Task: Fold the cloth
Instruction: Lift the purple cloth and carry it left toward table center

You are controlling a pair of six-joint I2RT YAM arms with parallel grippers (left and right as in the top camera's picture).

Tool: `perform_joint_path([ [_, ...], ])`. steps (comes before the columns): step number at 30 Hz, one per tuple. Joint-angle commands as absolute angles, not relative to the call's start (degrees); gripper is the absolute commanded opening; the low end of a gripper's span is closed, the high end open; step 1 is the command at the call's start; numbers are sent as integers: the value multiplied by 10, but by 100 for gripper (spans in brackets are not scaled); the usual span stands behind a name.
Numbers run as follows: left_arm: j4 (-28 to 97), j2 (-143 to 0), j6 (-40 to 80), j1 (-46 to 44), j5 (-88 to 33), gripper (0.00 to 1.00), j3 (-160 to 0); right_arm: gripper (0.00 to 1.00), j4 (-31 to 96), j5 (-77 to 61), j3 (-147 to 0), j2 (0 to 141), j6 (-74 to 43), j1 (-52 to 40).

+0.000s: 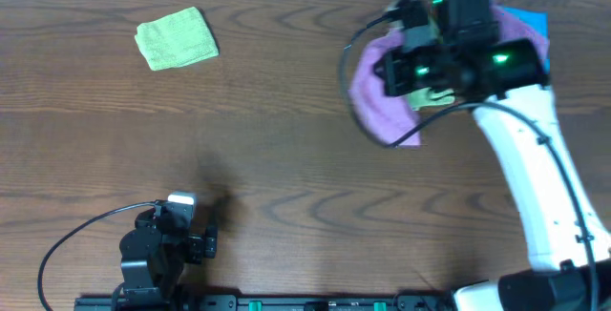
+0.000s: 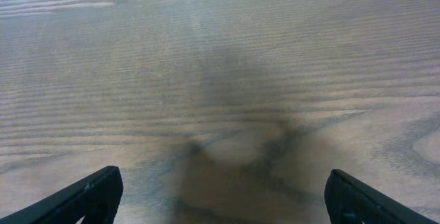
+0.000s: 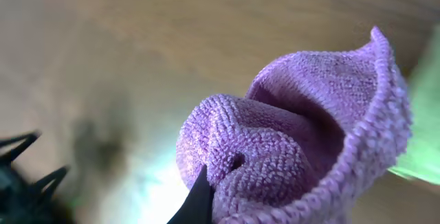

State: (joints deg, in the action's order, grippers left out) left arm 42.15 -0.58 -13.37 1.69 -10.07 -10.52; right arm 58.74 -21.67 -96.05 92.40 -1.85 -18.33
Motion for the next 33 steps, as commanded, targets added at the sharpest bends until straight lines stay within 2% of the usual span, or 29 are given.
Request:
perform_joint_path([
  [1,430,-2,-137,14,-97,95,-96,1,581,-230,-970,920,-8,-238],
  [19,430,-2,-137,14,-97,95,-96,1,545,-215,-969,931,-32,-420],
  [33,429,-2,-116,14,-101,95,-96,1,658,-126,-969,934,-38,-409],
])
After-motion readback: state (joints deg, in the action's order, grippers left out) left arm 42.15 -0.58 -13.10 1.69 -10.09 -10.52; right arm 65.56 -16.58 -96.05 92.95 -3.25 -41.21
